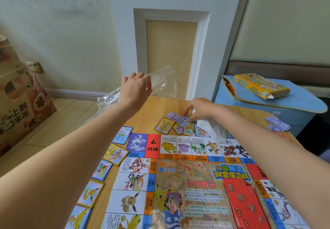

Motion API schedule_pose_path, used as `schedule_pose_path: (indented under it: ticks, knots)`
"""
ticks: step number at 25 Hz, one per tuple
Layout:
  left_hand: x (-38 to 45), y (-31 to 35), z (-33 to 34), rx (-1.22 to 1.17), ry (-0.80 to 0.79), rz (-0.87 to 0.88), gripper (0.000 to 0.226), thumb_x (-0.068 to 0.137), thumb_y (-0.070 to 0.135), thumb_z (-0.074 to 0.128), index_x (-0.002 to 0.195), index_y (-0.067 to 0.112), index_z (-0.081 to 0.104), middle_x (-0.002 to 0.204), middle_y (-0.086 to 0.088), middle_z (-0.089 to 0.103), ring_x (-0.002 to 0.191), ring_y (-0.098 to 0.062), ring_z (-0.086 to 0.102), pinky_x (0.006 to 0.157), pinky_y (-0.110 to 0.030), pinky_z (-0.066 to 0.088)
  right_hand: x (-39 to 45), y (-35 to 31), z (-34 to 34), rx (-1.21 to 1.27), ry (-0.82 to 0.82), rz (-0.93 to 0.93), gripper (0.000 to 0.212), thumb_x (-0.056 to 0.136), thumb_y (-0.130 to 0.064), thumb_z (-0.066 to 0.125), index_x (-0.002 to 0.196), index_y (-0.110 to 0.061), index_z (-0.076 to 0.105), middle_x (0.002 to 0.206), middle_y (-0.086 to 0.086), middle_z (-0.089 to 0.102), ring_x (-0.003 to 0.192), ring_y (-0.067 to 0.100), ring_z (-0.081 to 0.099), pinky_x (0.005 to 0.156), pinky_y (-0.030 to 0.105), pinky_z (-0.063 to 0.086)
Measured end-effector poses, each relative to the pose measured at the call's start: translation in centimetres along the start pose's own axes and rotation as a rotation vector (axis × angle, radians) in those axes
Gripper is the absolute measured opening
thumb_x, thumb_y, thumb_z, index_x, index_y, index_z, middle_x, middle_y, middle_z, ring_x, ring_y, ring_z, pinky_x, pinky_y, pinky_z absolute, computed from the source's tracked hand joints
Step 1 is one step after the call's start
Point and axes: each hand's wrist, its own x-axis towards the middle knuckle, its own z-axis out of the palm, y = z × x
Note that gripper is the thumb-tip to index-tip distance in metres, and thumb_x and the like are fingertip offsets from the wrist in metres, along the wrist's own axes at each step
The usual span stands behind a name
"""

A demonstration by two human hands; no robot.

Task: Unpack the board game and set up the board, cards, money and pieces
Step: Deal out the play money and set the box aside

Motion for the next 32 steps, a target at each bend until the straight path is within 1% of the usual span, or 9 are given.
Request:
schedule_pose_path:
  ticks: [4,8,11,14,18,23,28,30,32]
  knots:
    - [0.0,0.4,-0.1,-0.005,0.002,0.005,0.014,0.093,0.021,0.053,0.1,0.009,0.059,0.109,-0.006,0.059,0.105,-0.025,0.046,0.088,-0.03,0.025,-0.4,0.7,0.3,-0.029,0.04,0.054,0.021,0.077,-0.028,0.074,0.095,-0.019,0.066,0.109,0.002,0.059,0.095,0.018,0.054,0.083,0.033,0.048]
    - [-0.1,0.6,-0.5,-0.006,0.004,0.006,0.014,0.093,0.02,0.054,0.099,0.009,0.059,0.108,-0.006,0.059,0.105,-0.025,0.046,0.089,-0.031,0.026,-1.2,0.5,-0.4,-0.023,0.079,0.025,0.024,0.079,-0.028,0.073,0.1,-0.018,0.066,0.112,0.001,0.059,0.095,0.016,0.053,0.082,0.031,0.045]
    - [-0.1,0.6,-0.8,-0.01,0.008,0.0,0.014,0.092,0.02,0.054,0.099,0.009,0.06,0.108,-0.007,0.06,0.105,-0.026,0.047,0.089,-0.032,0.027,-1.7,-1.0,-0.2,0.088,0.07,-0.129,0.026,0.08,-0.03,0.071,0.105,-0.024,0.067,0.123,0.0,0.057,0.11,0.016,0.05,0.089,0.03,0.039]
    - [-0.2,0.9,-0.9,-0.018,-0.01,-0.001,0.013,0.092,0.019,0.054,0.099,0.009,0.059,0.108,-0.007,0.059,0.106,-0.026,0.046,0.089,-0.031,0.025,-2.0,-2.3,0.9,-0.018,0.005,-0.128,0.034,0.079,-0.036,0.072,0.108,-0.023,0.064,0.129,-0.001,0.052,0.117,0.018,0.047,0.089,0.03,0.039]
    - [-0.4,1.0,-1.0,-0.031,-0.001,-0.003,0.014,0.092,0.019,0.054,0.099,0.008,0.059,0.108,-0.007,0.059,0.106,-0.026,0.045,0.089,-0.031,0.025,-2.2,-2.5,1.2,-0.027,-0.003,-0.065,0.032,0.077,-0.039,0.073,0.099,-0.017,0.065,0.116,0.0,0.059,0.104,0.017,0.054,0.079,0.029,0.044]
    - [-0.3,0.9,-1.2,-0.028,0.024,-0.008,0.013,0.093,0.019,0.053,0.099,0.009,0.059,0.108,-0.008,0.059,0.106,-0.026,0.046,0.089,-0.031,0.025,-1.4,-4.1,0.8,0.052,0.108,-0.06,0.042,0.074,-0.047,0.072,0.1,-0.016,0.066,0.111,0.0,0.062,0.103,0.019,0.057,0.083,0.033,0.047]
    - [-0.4,0.8,-1.5,0.002,0.021,0.018,0.014,0.093,0.019,0.053,0.101,0.008,0.059,0.11,-0.008,0.059,0.108,-0.026,0.045,0.09,-0.031,0.026,-1.2,-5.4,2.0,0.017,-0.004,-0.131,0.039,0.077,-0.039,0.073,0.108,-0.017,0.065,0.123,-0.001,0.055,0.111,0.018,0.051,0.082,0.028,0.042]
    - [-0.4,0.9,-2.3,0.011,0.028,0.017,0.015,0.093,0.019,0.052,0.101,0.008,0.058,0.114,-0.008,0.056,0.111,-0.027,0.043,0.089,-0.032,0.026,-1.9,-5.3,0.3,0.206,0.077,-0.08,0.041,0.081,-0.04,0.068,0.112,-0.015,0.064,0.121,0.0,0.056,0.105,0.016,0.053,0.078,0.026,0.039]
    - [-0.2,1.6,-3.6,0.002,0.074,0.019,0.015,0.093,0.016,0.051,0.102,0.007,0.058,0.122,-0.009,0.051,0.117,-0.029,0.038,0.089,-0.035,0.028,-2.8,-4.8,-2.9,0.502,0.338,0.029,0.034,0.087,-0.04,0.062,0.107,-0.012,0.065,0.109,0.0,0.058,0.089,0.013,0.053,0.074,0.025,0.042]
